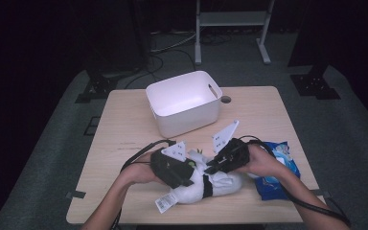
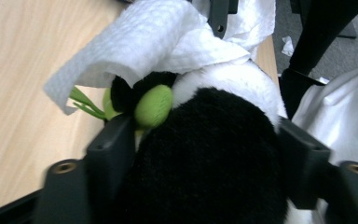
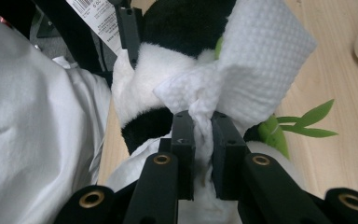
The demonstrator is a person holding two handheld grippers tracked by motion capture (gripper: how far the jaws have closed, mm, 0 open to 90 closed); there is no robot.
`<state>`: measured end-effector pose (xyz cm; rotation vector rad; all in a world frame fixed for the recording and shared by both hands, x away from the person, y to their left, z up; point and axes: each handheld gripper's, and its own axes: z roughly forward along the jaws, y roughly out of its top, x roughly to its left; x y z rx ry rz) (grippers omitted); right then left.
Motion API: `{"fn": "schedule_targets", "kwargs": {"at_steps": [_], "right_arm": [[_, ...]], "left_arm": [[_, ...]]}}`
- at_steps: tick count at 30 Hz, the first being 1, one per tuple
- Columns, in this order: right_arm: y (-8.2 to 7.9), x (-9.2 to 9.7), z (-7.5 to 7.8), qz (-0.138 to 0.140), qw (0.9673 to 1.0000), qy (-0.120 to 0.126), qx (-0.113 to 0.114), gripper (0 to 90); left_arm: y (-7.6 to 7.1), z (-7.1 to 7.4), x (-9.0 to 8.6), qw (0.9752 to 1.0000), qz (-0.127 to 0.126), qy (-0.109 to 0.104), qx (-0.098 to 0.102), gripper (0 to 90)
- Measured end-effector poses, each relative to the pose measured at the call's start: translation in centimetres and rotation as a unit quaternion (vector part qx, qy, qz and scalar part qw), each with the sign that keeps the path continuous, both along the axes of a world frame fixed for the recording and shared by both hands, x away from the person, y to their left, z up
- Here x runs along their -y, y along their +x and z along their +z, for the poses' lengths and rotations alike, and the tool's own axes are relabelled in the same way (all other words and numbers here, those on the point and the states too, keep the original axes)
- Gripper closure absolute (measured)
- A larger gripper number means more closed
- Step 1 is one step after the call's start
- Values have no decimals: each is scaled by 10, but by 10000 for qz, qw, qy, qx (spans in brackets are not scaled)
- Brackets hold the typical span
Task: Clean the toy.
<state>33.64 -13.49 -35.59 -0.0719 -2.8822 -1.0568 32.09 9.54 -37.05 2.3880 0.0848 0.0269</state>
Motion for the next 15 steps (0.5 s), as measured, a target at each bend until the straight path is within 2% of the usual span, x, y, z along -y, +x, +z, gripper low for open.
{"fn": "schedule_targets", "kwargs": {"at_steps": [4, 6, 7, 8, 10, 12, 15], "right_arm": [[3, 2, 1, -94, 10000, 19, 17, 801], [6, 4, 2, -184, 9998, 23, 74, 799], [8, 5, 2, -227, 9997, 35, 88, 798], [9, 6, 2, -274, 9995, 39, 118, 797], [13, 7, 2, -399, 9991, 81, 153, 796], [18, 8, 1, -501, 9986, 65, 132, 796], [21, 8, 5, -499, 9986, 110, 121, 798]], "left_arm": [[3, 2, 0, 9998, 3, -50, 191, 381], [7, 4, 2, 9988, -52, -18, 488, 404], [8, 4, 2, 9984, -25, -14, 568, 413], [8, 4, 2, 9984, -25, -14, 568, 419], [14, 5, 4, 9958, 14, 78, 911, 425], [16, 5, 4, 9956, 30, 85, 931, 426], [18, 4, 3, 9958, -27, 49, 914, 426]]}}
